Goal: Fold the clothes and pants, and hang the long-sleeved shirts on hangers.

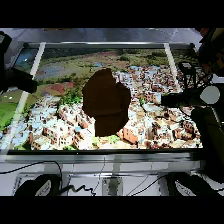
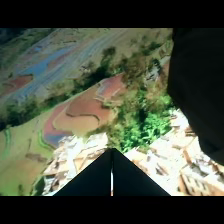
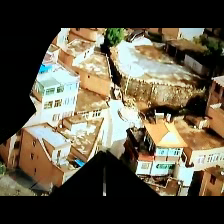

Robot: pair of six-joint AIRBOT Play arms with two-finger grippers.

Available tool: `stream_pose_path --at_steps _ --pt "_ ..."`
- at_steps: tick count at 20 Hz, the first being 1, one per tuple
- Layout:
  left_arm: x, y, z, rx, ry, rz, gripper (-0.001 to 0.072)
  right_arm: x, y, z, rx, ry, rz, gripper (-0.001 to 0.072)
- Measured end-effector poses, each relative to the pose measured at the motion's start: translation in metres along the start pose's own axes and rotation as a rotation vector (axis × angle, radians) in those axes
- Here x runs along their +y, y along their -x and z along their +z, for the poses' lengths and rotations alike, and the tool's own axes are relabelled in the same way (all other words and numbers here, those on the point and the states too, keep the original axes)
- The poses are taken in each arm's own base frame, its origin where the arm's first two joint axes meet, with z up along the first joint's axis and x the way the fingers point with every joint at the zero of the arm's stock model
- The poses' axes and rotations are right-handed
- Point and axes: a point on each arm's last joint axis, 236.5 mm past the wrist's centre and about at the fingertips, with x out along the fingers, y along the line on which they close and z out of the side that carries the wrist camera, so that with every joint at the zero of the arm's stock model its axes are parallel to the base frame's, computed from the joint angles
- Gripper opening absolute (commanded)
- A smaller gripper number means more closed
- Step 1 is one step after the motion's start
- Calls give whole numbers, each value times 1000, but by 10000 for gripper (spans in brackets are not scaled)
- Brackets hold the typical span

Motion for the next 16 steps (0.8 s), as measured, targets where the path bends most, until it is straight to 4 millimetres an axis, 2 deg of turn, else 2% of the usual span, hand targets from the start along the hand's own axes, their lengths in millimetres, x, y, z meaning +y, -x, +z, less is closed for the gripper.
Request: stream_pose_path --at_steps 4,6,7,8,9,10,13,16 --pt "-28 1 16 -64 86 -122 18 0 0 0 0 0 0 14" --pt "-44 0 25 -91 137 -197 54 0 0 0 0 0 0 14" --pt "-53 -3 28 -99 159 -237 281 0 0 0 0 0 0 14" --pt "-64 -7 31 -101 173 -279 570 0 0 0 0 0 0 14" --pt "-76 -12 32 -93 180 -319 665 0 0 0 0 0 -1 14" --pt "-90 -19 32 -79 180 -361 665 0 0 0 0 0 0 14" --pt "-150 -42 26 -10 129 -506 646 0 0 0 0 0 0 14" --pt "-220 -69 -1 108 -30 -602 638 0 0 0 0 1 0 13"
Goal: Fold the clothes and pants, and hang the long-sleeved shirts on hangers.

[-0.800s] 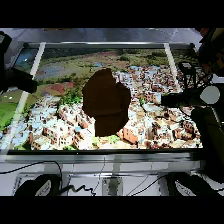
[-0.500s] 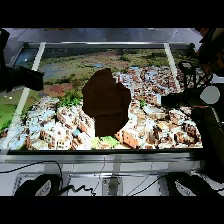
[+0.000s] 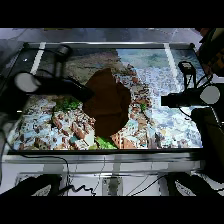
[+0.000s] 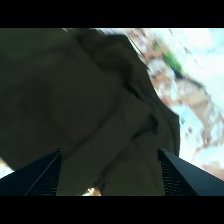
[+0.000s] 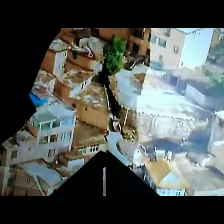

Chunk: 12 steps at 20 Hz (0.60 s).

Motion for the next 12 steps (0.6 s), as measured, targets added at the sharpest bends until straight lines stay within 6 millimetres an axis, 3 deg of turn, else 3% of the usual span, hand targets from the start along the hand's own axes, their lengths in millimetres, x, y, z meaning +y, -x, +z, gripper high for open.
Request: stream_pose_path --at_steps 4,7,11,12 --pt "-36 -75 -50 248 -215 11 635 0 0 0 0 -1 0 14" --pt "-56 -119 -77 352 -313 32 635 0 0 5 -20 -1 0 14" --pt "-66 -164 -92 375 -291 70 635 0 0 14 -58 12 -1 14" --pt "-66 -172 -92 371 -279 78 605 0 0 15 -64 18 -1 14"
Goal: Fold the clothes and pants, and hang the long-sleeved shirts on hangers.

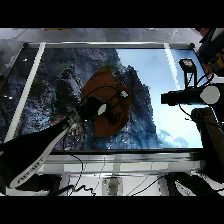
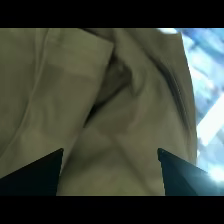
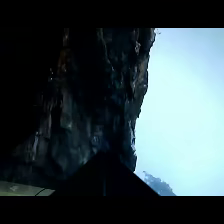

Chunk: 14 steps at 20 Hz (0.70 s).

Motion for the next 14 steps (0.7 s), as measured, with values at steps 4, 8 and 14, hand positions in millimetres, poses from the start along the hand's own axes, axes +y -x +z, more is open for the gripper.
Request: stream_pose_path --at_steps 4,8,14 --pt "3 -22 18 -45 26 21 460 -1 0 3 -14 18 -4 14" --pt "7 -39 28 -80 23 44 463 -1 0 4 -17 22 -4 14" --pt "14 -59 30 -97 0 71 463 -1 0 5 -20 25 -5 14"
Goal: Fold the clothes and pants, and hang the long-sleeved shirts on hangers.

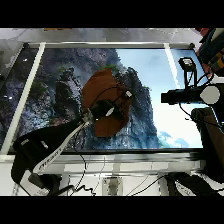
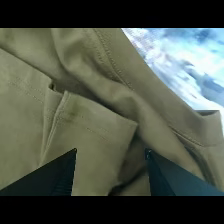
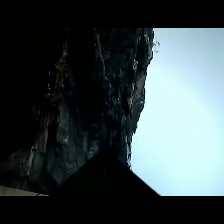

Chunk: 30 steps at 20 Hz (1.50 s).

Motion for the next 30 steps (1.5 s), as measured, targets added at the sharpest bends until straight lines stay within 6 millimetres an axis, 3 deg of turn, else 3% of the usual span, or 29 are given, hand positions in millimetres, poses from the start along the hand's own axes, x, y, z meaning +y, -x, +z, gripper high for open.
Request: stream_pose_path --at_steps 2,3,4,8,12,16,19,21,23,24,26,27,28,29,30 --pt "2 -7 -4 8 -6 8 458 0 0 0 0 0 0 14" --pt "3 -10 -5 11 -7 8 317 0 0 0 0 0 0 14" --pt "4 -12 -6 9 -9 11 37 0 0 0 -2 0 0 14" --pt "17 -9 13 -44 -49 57 16 0 0 4 -15 0 0 14" --pt "51 22 52 -135 -120 163 16 0 0 6 -24 1 -1 14" --pt "97 95 92 -263 -109 273 16 -9 -2 15 -61 37 -35 12" --pt "146 174 97 -335 -23 368 16 -28 -16 12 -24 90 -74 11" --pt "183 229 81 -352 90 433 16 -48 -37 -9 76 95 -85 10" --pt "220 281 48 -342 233 500 16 -50 -66 -47 223 64 10 11" --pt "237 302 26 -322 309 533 16 -40 -79 -68 291 39 96 12" --pt "267 335 -33 -229 477 594 16 2 -97 -99 379 -45 333 43" --pt "278 346 -62 -178 551 616 16 24 -104 -108 397 -94 435 165" --pt "285 352 -92 -122 629 628 16 46 -110 -115 405 -149 527 365" --pt "290 356 -123 -62 706 634 16 63 -116 -115 390 -196 585 440" --pt "293 357 -151 -11 775 636 16 78 -123 -118 386 -234 620 440"
